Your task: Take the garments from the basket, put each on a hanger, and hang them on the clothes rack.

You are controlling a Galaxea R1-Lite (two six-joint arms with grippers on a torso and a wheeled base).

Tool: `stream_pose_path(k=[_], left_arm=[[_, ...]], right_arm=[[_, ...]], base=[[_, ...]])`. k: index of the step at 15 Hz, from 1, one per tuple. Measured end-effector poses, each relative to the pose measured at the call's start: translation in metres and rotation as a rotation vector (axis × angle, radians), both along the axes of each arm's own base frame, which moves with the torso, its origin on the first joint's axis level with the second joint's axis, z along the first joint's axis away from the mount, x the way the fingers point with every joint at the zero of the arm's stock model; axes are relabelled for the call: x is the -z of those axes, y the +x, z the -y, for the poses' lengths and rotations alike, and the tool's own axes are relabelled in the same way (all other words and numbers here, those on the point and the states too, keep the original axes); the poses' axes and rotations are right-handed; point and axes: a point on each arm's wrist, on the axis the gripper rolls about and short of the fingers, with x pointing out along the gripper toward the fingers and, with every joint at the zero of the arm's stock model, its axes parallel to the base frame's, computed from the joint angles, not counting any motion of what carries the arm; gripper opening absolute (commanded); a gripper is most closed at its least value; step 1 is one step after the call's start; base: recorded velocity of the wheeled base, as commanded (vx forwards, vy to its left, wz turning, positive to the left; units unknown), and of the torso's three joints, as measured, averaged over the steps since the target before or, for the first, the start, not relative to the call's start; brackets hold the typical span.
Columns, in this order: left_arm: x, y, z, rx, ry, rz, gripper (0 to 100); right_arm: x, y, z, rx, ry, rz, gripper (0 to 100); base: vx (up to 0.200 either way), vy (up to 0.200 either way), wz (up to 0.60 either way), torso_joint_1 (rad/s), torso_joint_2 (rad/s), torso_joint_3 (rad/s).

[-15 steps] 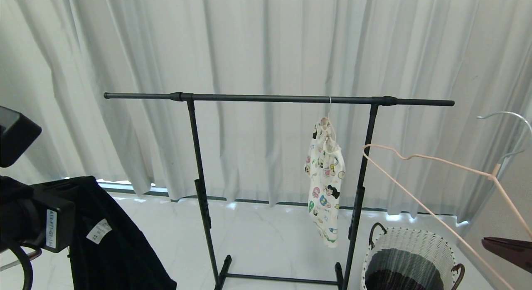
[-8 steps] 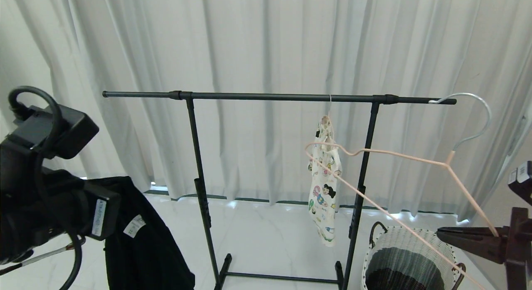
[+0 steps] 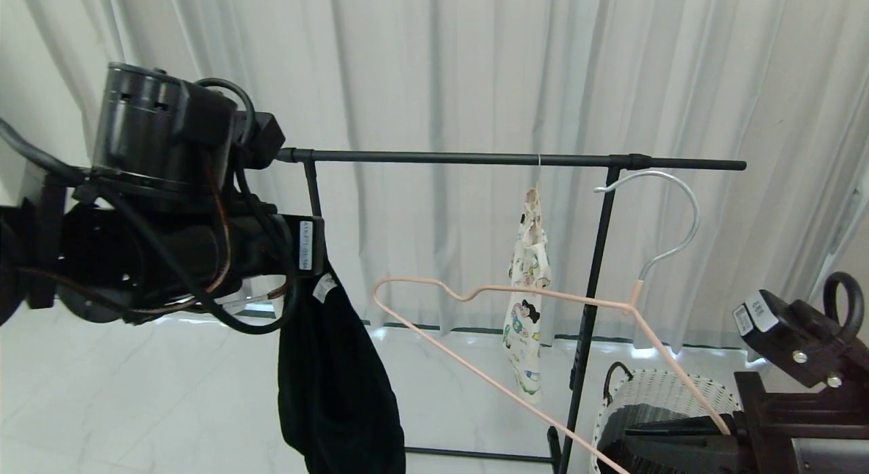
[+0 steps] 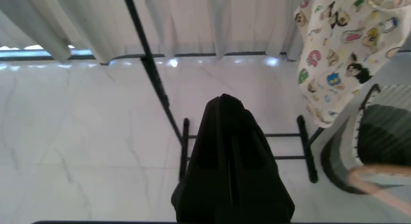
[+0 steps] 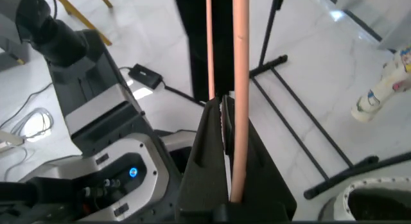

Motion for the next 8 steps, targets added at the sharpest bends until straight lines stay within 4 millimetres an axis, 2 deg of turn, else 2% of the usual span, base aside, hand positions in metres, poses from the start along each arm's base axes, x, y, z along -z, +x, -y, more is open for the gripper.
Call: stream_pose_path(k=[3,8], left_arm=[[0.002,0.011,0.019,0.019,-0.029,-0.010,0],[0.011,0.027,0.029,-0.075,0.021,-0.006,0]], right_arm=[[0.004,0.010,-0.013,-0.020,0.015,0.006,0],[0.011,0.018,-0.022,-0.027,-0.003,-0.019,0]], base=[[0.000,0.000,0.00,0.000,0.00,0.000],[0.000,0.000,0.00,0.000,0.00,0.000]])
